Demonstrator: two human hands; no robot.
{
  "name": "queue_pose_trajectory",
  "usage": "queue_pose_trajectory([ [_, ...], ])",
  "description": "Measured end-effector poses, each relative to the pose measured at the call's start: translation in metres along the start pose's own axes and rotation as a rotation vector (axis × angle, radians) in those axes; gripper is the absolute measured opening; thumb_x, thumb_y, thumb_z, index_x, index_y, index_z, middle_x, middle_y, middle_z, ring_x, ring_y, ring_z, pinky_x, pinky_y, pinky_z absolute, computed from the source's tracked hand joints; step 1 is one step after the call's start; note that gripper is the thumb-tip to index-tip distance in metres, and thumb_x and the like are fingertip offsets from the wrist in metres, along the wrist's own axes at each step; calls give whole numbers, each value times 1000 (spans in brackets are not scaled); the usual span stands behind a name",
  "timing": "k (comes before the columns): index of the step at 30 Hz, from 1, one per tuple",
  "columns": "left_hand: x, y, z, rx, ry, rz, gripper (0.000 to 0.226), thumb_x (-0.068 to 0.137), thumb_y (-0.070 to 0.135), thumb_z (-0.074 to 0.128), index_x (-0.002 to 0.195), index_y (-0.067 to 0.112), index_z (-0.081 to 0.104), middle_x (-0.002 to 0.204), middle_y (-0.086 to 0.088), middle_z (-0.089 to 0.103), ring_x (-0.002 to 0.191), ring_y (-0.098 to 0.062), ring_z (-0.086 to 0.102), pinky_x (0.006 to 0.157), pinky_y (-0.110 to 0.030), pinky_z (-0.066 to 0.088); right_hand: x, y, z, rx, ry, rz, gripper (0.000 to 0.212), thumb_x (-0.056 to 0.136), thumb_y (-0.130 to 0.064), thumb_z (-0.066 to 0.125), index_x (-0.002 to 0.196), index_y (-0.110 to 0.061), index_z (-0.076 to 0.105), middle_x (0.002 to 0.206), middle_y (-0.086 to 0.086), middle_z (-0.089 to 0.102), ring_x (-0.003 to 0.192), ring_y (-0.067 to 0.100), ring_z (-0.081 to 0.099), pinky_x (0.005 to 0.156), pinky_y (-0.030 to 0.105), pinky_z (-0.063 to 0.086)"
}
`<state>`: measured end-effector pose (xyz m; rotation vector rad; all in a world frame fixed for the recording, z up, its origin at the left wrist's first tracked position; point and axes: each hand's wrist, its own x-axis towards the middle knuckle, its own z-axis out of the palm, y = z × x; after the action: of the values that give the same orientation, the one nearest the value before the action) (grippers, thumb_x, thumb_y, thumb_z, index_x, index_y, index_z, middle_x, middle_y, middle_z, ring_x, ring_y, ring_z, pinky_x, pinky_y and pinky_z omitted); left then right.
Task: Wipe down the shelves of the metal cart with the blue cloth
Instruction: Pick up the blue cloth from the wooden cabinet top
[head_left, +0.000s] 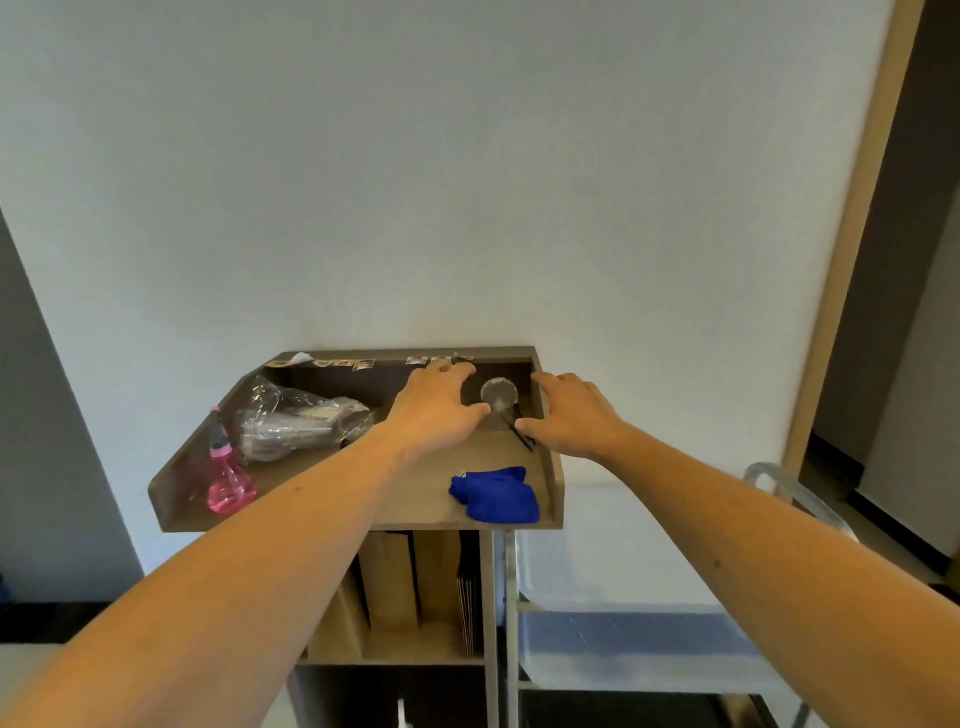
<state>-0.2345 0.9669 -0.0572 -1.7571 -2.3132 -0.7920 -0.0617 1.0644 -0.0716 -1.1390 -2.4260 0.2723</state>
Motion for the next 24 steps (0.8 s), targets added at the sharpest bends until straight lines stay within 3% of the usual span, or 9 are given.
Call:
queue_pose_trajectory([
  [6,68,-41,19,-63,8,42,65,88,47,63,146,27,41,151,-3,42,138,-25,38,109,-42,37,68,-5,25,-17,22,26,76,90,-48,66,153,-21,34,151,12,44,135,35,42,104,45,42],
  [12,143,-88,29,-82,-28,94,62,88,48,63,143,24,45,145,-5,48,133,-25,44,106,-39,39,139,-22,45,-40,6,78,69,85,-52,66,142,-22,45,138,11,52,122,32,49,98,49,49],
  [18,199,-124,47,-87,-71,107,60,86,48,62,139,25,48,143,-6,50,132,-28,43,107,-43,39,192,-24,68,-46,-16,129,80,76,-57,65,146,-24,42,138,11,51,123,32,49,98,48,49],
  [24,245,-135,75,-73,-86,109,62,89,49,60,144,25,44,148,-6,45,136,-29,38,109,-43,36,241,-4,86,-70,-10,140,77,83,-54,68,148,-23,40,143,11,49,127,33,46,100,45,47],
])
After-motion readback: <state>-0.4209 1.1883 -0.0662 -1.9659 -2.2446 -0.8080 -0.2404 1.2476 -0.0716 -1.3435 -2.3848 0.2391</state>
